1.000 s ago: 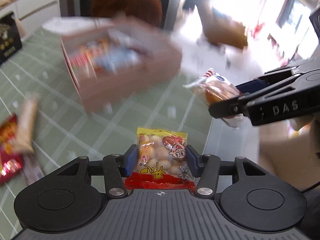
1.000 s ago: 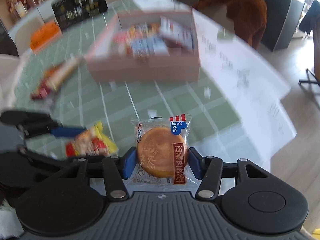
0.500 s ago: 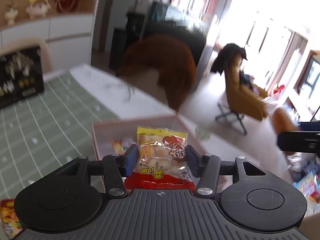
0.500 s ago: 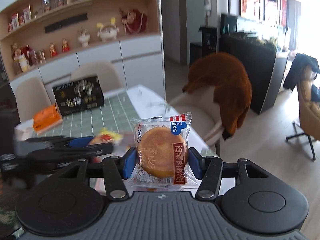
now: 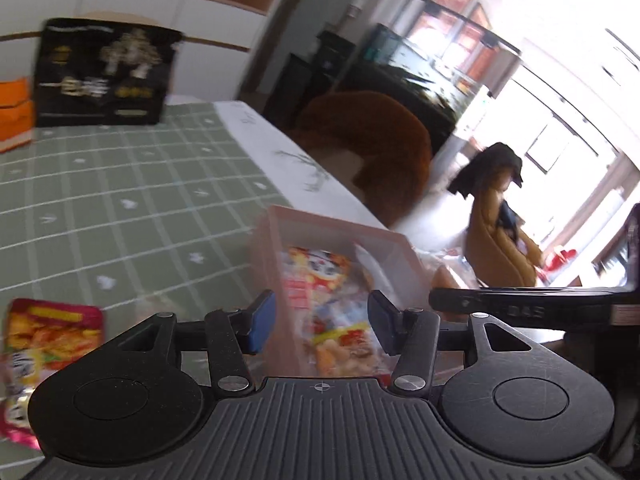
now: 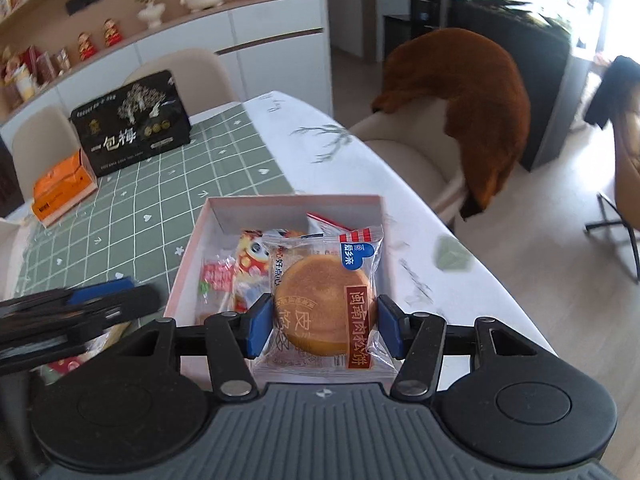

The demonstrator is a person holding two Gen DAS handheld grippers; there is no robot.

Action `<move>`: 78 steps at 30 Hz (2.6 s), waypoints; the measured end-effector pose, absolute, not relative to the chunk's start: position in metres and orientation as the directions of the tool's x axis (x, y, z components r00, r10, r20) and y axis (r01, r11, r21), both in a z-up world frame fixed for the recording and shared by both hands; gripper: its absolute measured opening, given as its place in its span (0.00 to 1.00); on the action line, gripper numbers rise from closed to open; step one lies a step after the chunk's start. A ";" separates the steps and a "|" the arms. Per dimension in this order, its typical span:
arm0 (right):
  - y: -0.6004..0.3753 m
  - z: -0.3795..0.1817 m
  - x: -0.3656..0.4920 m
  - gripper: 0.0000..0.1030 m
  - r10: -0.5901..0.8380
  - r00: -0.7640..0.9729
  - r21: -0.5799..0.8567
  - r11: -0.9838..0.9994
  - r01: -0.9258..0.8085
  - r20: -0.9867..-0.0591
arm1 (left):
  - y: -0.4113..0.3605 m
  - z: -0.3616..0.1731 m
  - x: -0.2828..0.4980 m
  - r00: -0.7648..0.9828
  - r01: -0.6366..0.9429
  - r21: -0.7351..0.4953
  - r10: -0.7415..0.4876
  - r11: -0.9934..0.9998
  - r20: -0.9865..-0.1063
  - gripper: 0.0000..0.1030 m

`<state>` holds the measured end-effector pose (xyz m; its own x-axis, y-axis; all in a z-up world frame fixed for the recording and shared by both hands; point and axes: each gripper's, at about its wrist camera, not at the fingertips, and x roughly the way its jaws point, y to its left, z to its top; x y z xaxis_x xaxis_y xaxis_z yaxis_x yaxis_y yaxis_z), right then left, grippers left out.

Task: Organize snacks
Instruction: 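Carry the egg-snack bag into the box with left tool while right tool boxes the cake packet, then grasp the brown meat-strip packet with the left tool while the right tool grasps the beige stick bag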

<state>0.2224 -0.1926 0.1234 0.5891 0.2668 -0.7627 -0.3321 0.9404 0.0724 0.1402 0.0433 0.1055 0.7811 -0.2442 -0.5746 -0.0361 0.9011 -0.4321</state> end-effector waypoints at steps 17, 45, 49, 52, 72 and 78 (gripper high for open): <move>-0.047 0.093 0.179 0.57 0.364 0.474 0.110 0.869 -0.483 -0.801 | 0.188 0.045 0.032 0.638 -0.413 -0.280 0.055 0.867 -0.768 0.54; -0.036 0.042 0.094 0.28 0.298 0.347 0.081 0.850 -0.521 -0.889 | 0.132 0.033 0.048 0.581 -0.267 -0.298 -0.093 0.916 -0.808 0.54; -0.057 0.037 0.076 0.28 0.324 0.331 0.123 0.854 -0.506 -0.886 | 0.109 0.029 0.058 0.580 -0.215 -0.222 -0.059 0.951 -0.813 0.54; -0.071 0.036 0.068 0.28 0.313 0.357 0.106 0.863 -0.494 -0.880 | 0.092 0.028 0.064 0.579 -0.175 -0.149 -0.021 0.973 -0.815 0.54; -0.147 0.024 0.060 0.60 0.188 0.472 0.017 0.940 -0.342 -0.861 | 0.026 0.029 0.025 0.524 0.026 -0.156 -0.147 0.987 -0.839 0.44; -0.149 0.019 0.055 0.76 0.204 0.520 0.027 0.945 -0.327 -0.829 | 0.019 0.029 0.021 0.514 0.034 -0.100 -0.103 0.994 -0.852 0.44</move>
